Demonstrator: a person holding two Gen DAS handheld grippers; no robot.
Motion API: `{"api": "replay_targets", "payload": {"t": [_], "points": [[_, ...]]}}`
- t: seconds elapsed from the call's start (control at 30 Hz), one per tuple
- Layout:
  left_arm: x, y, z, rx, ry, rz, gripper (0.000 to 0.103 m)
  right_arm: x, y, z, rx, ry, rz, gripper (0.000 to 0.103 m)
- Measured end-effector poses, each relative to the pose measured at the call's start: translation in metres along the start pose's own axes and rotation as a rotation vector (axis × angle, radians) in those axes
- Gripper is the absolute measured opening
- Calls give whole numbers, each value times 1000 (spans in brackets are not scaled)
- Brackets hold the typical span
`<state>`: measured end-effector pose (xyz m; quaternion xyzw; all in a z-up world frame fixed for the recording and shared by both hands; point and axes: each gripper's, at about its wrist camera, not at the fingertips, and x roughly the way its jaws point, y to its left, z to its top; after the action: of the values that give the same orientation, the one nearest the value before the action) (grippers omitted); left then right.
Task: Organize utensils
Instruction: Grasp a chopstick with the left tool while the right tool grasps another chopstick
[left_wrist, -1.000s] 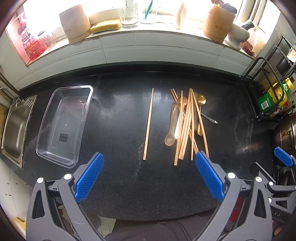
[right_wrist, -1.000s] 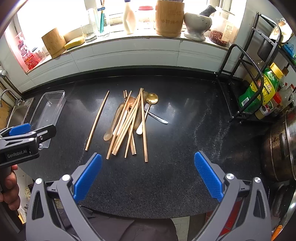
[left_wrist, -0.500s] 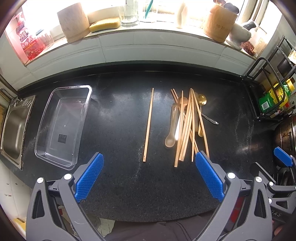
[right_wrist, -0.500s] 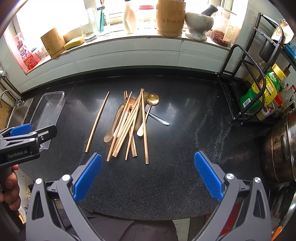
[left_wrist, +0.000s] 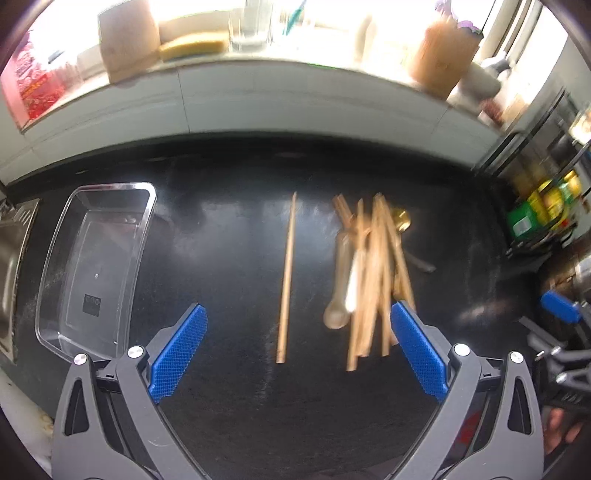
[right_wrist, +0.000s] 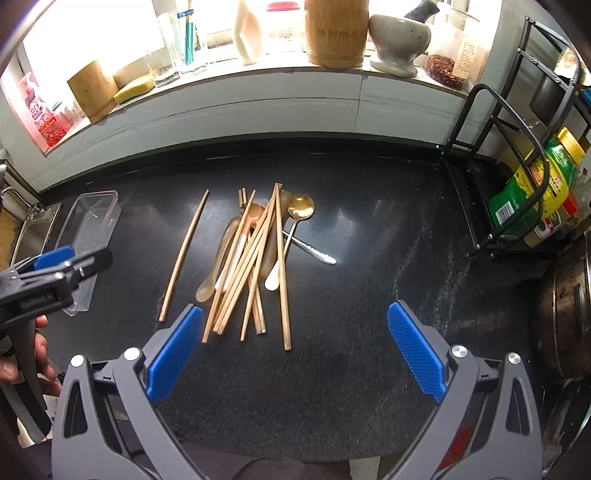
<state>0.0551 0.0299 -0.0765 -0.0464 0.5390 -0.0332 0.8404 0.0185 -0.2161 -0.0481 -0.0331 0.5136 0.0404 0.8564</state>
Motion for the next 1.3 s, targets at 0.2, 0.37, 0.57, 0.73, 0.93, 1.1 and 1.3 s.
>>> {"api": "replay_targets", "payload": {"t": [0.2,0.37,0.57,0.73,0.93,1.1,1.3], "points": [[47,4,10,3,59,71,97,37,-7,13,-2,22,21,97],[98,2,13,65,68,82,97,85,-12,20,-16,79,13,97],[146,3,12,136,69,107,97,141,-17,15,-40,176,17,94],[164,14,12,114,65,99,97,166,-14,11,-45,208,33,81],[180,12,7,161,58,88,97,185,-15,6,-39,243,62,60],[183,7,0,181,2,77,97,199,-13,3,-72,257,47,51],[176,1,-15,163,-39,83,97,208,5,-4,-153,233,10,24]]}}
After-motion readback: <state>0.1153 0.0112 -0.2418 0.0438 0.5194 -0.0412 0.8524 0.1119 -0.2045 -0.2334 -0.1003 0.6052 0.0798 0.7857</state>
